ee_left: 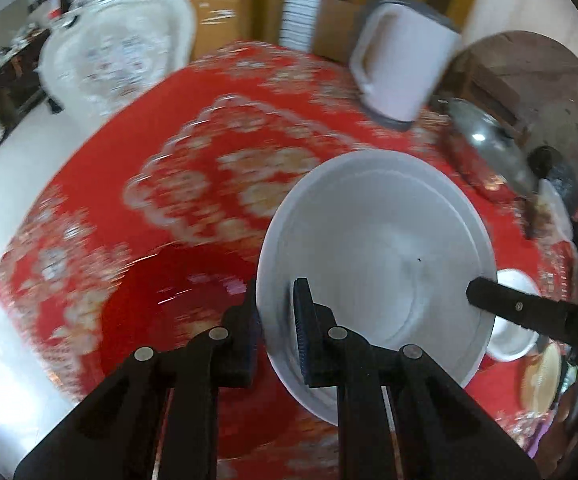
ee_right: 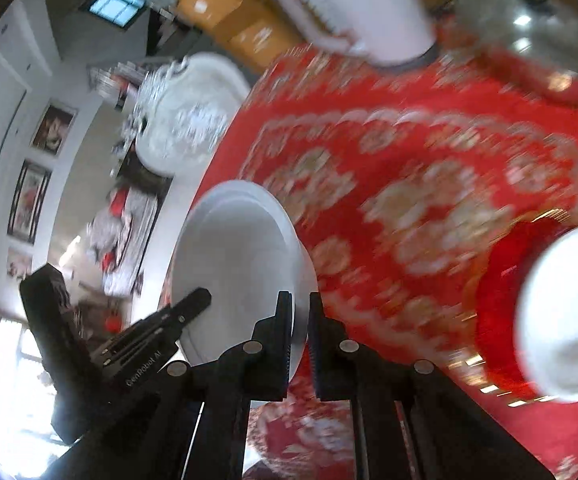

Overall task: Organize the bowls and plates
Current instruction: 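Lower the white plate into the red wedding dish and open the left tool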

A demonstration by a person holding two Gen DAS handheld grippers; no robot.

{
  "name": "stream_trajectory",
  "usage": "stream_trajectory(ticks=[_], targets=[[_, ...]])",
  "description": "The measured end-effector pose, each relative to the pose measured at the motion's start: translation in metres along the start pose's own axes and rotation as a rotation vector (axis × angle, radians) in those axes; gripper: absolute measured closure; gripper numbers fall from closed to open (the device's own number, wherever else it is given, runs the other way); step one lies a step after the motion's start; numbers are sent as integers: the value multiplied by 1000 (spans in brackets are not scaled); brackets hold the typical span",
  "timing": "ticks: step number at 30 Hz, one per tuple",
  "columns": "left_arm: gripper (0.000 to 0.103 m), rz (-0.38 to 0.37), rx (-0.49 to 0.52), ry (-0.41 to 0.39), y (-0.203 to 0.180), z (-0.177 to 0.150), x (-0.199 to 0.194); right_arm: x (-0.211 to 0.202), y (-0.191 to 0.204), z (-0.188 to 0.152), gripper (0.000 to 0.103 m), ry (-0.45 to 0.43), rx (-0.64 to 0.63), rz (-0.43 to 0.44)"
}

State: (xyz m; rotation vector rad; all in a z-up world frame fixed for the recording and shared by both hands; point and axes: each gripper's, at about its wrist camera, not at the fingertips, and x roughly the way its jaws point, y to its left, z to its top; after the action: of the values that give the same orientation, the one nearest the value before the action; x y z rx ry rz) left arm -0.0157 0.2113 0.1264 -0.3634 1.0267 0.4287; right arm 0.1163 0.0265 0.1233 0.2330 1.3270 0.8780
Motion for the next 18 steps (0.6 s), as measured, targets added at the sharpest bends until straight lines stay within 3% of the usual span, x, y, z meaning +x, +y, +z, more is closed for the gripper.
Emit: stream_trajectory(ticks=[8,18], targets=[[90,97,-25,33,69,-35,22,85,42,-41,91,147,-68,-25],[90,86,1,60,95,-47,45,119,50,-60,90,193,-86,-111]])
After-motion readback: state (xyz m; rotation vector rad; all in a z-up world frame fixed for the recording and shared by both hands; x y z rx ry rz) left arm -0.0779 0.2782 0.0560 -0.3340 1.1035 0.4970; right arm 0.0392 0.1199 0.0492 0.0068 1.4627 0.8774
